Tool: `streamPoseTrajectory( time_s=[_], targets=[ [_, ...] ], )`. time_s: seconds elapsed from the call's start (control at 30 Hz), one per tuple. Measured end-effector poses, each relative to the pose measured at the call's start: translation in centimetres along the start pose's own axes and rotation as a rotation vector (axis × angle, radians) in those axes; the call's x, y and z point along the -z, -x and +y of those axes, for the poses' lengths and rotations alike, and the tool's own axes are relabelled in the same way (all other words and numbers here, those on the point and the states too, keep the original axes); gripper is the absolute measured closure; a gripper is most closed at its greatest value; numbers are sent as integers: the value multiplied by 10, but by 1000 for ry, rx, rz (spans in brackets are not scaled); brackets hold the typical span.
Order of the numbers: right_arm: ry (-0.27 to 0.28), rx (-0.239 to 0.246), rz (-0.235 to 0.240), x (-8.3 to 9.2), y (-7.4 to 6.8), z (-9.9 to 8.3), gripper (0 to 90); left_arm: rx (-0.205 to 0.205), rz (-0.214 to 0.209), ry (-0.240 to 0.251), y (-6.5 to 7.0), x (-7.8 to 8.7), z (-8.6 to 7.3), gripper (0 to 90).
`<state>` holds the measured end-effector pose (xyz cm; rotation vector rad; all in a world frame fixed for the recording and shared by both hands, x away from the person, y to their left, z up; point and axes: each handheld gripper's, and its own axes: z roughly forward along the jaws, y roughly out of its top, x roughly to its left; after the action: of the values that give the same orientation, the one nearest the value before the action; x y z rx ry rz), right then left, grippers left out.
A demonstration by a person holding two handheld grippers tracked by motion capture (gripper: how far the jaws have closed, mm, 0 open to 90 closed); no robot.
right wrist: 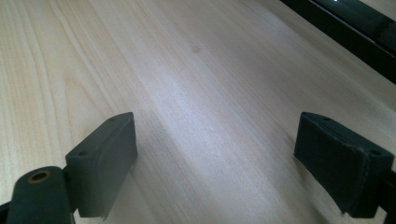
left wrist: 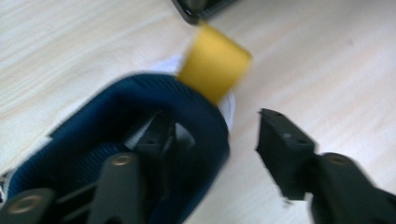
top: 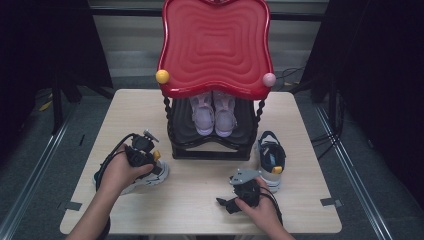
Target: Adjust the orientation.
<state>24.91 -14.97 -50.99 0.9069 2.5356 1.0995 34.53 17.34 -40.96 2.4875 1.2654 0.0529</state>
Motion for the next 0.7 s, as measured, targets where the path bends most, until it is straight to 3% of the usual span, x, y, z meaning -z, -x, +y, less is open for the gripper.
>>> streamPoseTrajectory(
  time_s=[0.07, 0.13, 0.2, 0.3, 0.37, 0.53, 0.7],
  targets=[
    [0, 1, 0, 0, 0, 0, 125, 48, 0, -4, 0, -3, 4, 429],
    [-1, 2, 0, 0, 0, 0, 125, 67, -2, -11, -1, -7, 6, 422],
    [-1, 3, 0, 0, 0, 0, 125, 83, 16, -20, -1, -10, 7, 474],
    [-1, 2, 0, 0, 0, 0, 125, 68, 23, -31, -2, -12, 5, 659],
    [-1, 3, 0, 0, 0, 0, 125, 78, -6, -34, -4, -11, 4, 710],
    [-1, 3, 0, 0, 0, 0, 125, -2, -57, -47, 1, -9, -2, 745],
    [-1, 3, 0, 0, 0, 0, 125, -20, -90, -63, 7, -6, -12, 744]
  ],
)
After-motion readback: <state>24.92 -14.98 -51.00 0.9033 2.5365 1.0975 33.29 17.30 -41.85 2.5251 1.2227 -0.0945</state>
